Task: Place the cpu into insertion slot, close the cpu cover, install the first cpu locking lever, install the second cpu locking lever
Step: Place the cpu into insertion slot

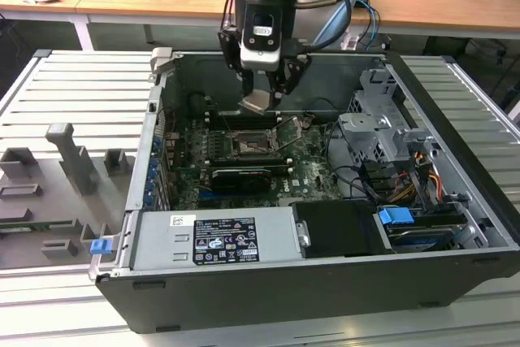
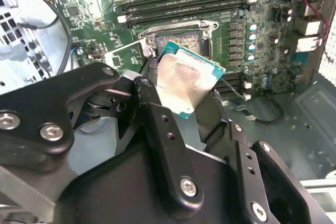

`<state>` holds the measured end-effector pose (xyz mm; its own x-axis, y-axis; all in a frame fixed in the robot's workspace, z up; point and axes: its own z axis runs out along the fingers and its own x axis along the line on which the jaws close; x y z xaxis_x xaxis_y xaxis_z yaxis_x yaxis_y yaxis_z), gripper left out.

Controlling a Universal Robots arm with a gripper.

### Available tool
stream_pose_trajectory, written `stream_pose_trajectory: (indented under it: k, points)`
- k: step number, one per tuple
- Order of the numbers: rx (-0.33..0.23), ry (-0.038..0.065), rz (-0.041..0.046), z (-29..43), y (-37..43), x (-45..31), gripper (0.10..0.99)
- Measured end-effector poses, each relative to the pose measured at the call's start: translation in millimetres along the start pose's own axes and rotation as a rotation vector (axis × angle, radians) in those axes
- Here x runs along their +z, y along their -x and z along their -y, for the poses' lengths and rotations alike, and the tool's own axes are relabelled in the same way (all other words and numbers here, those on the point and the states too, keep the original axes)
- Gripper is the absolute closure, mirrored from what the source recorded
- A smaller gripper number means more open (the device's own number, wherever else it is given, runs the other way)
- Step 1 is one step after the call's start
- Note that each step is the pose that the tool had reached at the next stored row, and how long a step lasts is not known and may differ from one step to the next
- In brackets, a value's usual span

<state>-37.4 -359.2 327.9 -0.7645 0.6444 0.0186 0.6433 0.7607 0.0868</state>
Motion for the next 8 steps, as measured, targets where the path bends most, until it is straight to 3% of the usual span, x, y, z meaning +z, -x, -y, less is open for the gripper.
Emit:
stream_pose_trajectory:
  k: [8]
  points:
    - [0.214,0.004,0.0186,0.7,0.2,7.4,0.557]
